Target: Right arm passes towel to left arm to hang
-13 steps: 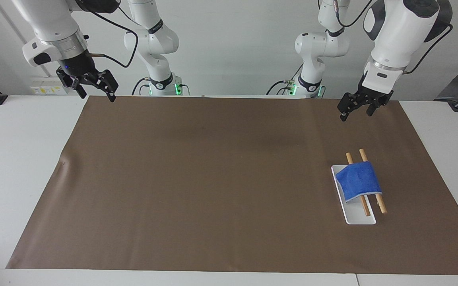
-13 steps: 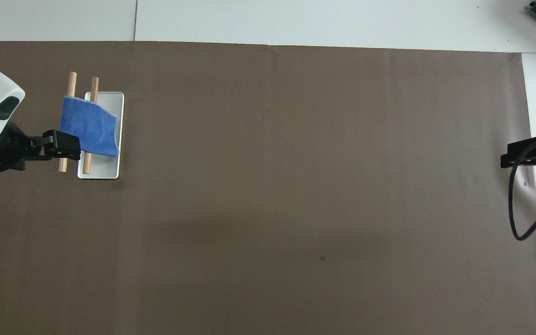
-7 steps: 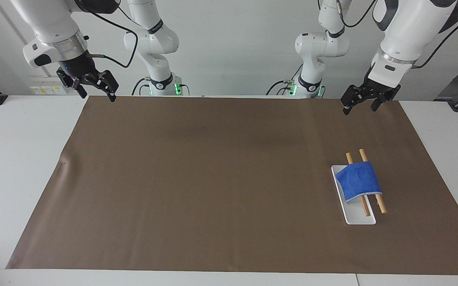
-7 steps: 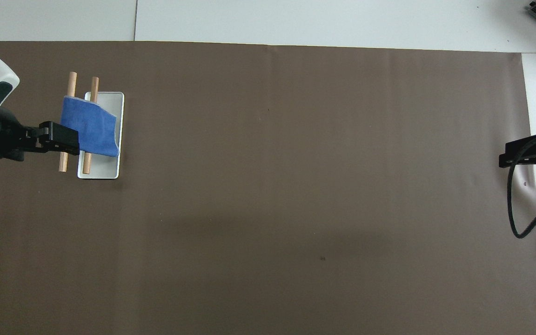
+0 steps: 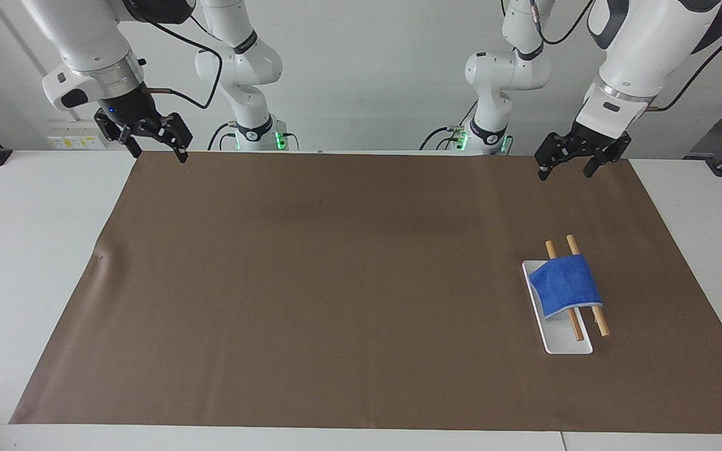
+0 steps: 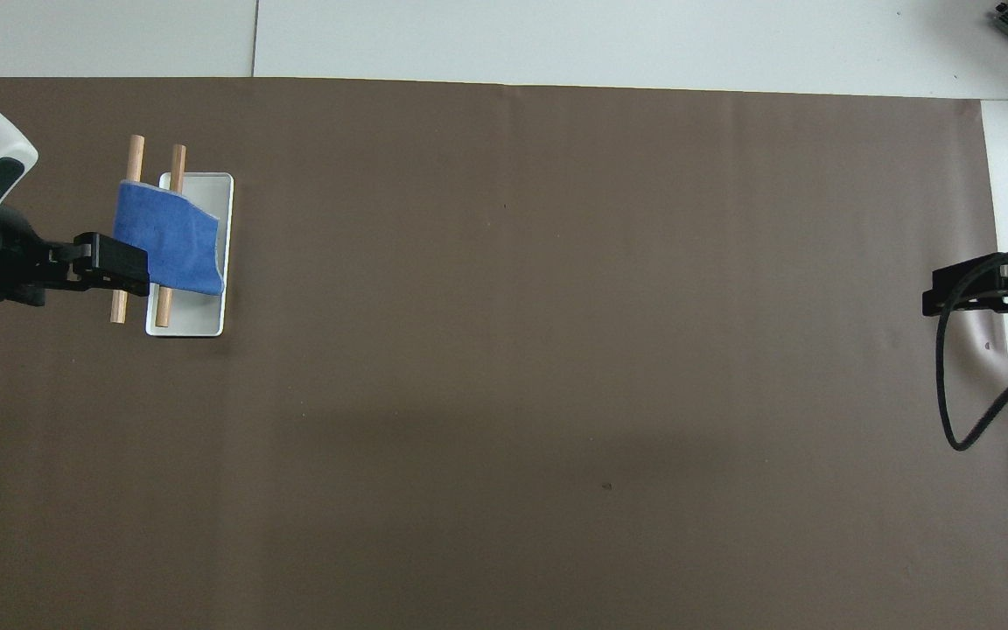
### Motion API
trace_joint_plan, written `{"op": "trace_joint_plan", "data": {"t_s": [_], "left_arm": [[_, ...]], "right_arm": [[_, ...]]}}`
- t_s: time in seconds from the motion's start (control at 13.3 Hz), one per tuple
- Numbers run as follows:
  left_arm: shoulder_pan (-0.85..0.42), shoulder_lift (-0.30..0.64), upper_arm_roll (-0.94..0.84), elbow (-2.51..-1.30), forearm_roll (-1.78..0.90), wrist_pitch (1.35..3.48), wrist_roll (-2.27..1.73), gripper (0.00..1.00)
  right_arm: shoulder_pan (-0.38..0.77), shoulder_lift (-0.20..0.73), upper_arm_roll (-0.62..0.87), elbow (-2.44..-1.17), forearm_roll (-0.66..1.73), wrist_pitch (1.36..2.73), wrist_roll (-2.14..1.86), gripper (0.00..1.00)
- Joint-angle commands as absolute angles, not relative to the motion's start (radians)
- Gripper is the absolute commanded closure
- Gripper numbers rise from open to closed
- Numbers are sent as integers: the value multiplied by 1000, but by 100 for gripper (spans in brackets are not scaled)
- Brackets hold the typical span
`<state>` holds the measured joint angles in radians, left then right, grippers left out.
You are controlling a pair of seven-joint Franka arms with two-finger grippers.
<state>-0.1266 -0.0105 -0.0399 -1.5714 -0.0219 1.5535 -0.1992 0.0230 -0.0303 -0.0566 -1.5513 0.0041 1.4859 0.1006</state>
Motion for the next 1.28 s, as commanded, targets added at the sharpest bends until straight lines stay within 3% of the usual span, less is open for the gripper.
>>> {"op": "trace_joint_plan", "data": {"t_s": [0.0, 1.2], "left_arm": [[-130, -17, -31, -1568, -31, 1539, -186, 0], [-126, -37, -31, -1557, -21, 1545, -2, 0]], "right_arm": [[23, -23, -49, -1534, -26, 1489, 66, 0], [20, -29, -51, -1551, -31, 1494, 49, 0]]}}
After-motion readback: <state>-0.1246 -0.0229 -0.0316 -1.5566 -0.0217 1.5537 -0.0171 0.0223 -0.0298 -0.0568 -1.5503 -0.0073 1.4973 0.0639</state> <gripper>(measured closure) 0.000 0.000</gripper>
